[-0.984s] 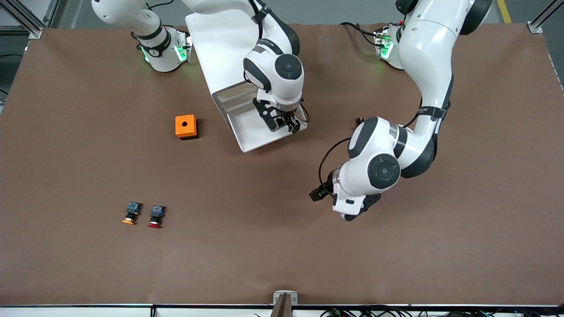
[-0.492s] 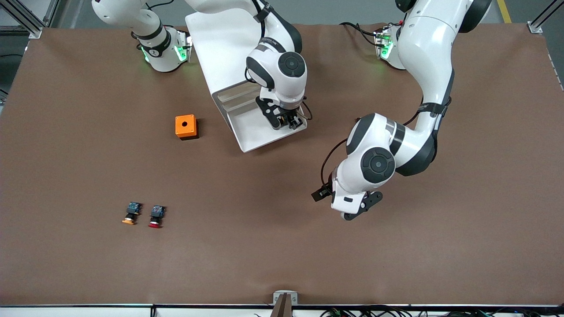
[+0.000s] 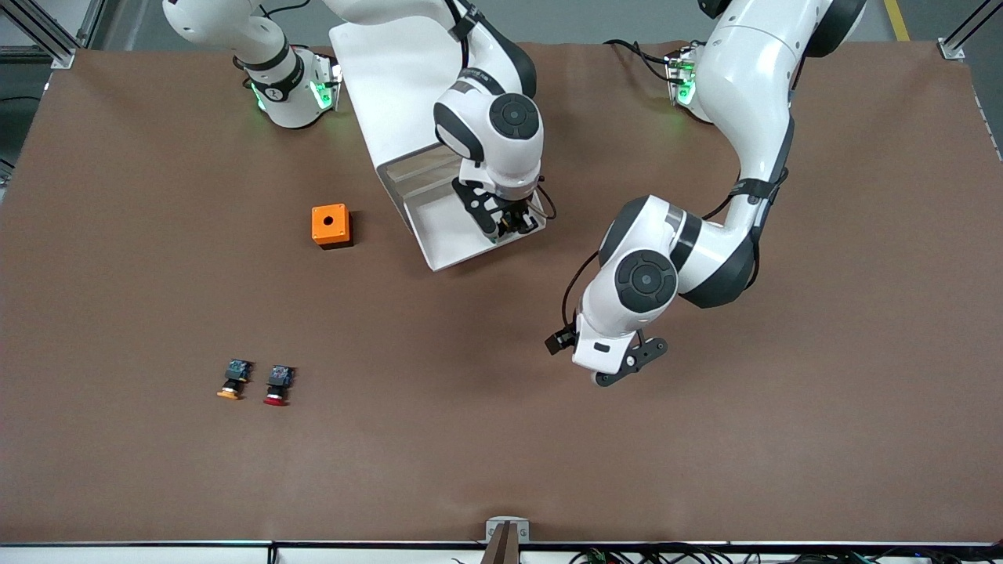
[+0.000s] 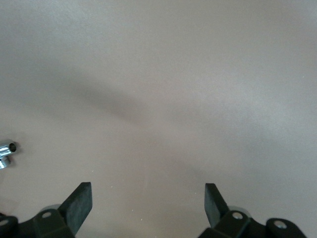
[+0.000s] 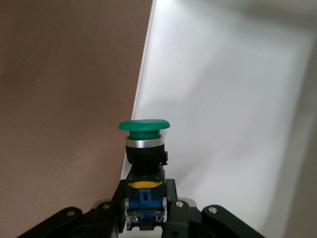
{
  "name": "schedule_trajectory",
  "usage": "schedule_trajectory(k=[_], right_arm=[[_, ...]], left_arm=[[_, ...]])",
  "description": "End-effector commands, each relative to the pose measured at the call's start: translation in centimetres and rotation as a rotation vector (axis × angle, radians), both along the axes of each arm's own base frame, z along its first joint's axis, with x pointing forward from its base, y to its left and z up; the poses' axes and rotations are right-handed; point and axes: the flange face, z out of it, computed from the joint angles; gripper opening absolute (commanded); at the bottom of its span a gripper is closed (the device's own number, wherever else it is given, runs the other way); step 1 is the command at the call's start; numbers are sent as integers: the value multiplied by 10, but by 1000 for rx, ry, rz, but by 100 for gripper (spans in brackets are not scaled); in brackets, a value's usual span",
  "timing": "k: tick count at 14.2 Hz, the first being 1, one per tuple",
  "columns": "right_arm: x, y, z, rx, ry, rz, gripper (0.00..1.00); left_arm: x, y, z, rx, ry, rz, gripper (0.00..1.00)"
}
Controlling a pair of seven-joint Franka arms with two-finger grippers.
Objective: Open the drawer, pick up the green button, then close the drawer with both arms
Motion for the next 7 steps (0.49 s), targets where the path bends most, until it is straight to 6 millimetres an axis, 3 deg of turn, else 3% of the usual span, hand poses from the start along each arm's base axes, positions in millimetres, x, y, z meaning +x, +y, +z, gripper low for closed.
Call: schedule_trajectory(k=[1, 3, 7], right_arm=[[42, -28, 29, -10, 40, 123, 0], [84, -73, 36, 11, 57, 305, 0], [166, -185, 38, 57, 50, 557, 0]], left_arm=[[-11, -9, -15, 21, -4, -38, 100], [-20, -18, -21, 27, 5, -51, 100], [-34, -33, -40, 17, -11, -50, 100]])
